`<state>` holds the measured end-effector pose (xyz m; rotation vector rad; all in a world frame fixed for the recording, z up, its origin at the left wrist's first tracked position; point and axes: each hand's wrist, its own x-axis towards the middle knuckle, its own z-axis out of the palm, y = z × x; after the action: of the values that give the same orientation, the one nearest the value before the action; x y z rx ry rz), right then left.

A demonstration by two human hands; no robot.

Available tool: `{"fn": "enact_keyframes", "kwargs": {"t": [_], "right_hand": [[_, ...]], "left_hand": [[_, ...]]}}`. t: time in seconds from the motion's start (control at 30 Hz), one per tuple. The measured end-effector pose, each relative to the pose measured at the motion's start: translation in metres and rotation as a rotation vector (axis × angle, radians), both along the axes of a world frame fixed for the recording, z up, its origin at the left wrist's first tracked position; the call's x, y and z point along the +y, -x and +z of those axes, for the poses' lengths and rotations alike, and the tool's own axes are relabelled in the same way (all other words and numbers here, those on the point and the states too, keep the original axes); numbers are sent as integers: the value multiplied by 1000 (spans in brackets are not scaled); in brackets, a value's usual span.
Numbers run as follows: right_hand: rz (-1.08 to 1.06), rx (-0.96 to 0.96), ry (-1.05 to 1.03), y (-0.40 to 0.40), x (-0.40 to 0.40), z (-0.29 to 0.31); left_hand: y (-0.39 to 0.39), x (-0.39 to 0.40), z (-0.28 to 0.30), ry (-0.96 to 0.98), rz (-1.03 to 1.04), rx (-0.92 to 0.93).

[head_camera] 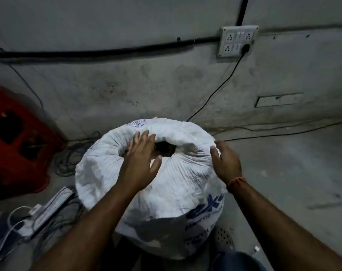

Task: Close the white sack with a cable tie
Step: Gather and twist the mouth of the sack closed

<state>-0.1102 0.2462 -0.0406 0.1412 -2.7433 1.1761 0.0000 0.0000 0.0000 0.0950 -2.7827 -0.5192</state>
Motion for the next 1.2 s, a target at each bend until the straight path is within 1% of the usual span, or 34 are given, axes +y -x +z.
{"fn": "enact_keyframes", "kwargs": {"t": [0.1,0.13,0.2,0.23,0.27,0.3,0.37,0.4,0.43,0.47,0.5,0.53,0.6,0.7,0.77,0.83,0.87,0.9,0.93,0.97,1.1,1.13,1.2], "right_hand": [[-145,-238,54,29,-4,-29],[-157,-332,48,31,-4,-34],[-159,-455,25,44,-2,-45],[-154,-494,46,49,1,-48],[-141,-530,111,50,4,-48],[-103,-575,246,50,7,-49],[-47,-731,612,50,14,-48],[-8,-825,764,50,17,-43],[36,-907,863,49,20,-36],[71,-952,902,50,22,-31],[83,-939,883,52,24,-27],[82,-870,804,53,26,-22],[39,-649,613,54,28,-10],[42,-387,494,58,28,6],[32,-264,388,58,27,22],[6,-171,306,56,23,42],[-14,-132,265,54,20,53],[-20,-110,252,53,16,61],[-7,-110,285,49,12,70],[9,-139,345,47,8,76],[45,-315,587,35,-4,92],[68,-353,632,31,-6,97],[121,-416,688,25,-5,101]], "left_hand": [[37,3,-23,-34,-37,-46],[46,8,-29,-41,-63,-62],[68,15,-43,-60,-113,-65],[77,19,-48,-63,-141,-61],[84,24,-53,-72,-173,-63],[89,29,-58,-70,-208,-69],[98,40,-68,-55,-285,-99],[100,45,-72,-42,-314,-125],[102,49,-77,-23,-332,-160],[102,52,-81,-3,-339,-197],[101,54,-86,14,-336,-223],[99,56,-89,26,-329,-243],[94,58,-90,35,-319,-272],[87,61,-76,11,-305,-275],[80,66,-54,-64,-273,-169],[71,79,-28,-146,-222,32],[64,87,-15,-154,-192,154],[57,95,-3,-138,-161,251],[52,104,6,-109,-142,303],[48,112,11,-81,-139,298],[43,129,3,-34,-106,83],[43,130,-2,-32,-87,59],[40,132,-9,-52,-56,78]]}}
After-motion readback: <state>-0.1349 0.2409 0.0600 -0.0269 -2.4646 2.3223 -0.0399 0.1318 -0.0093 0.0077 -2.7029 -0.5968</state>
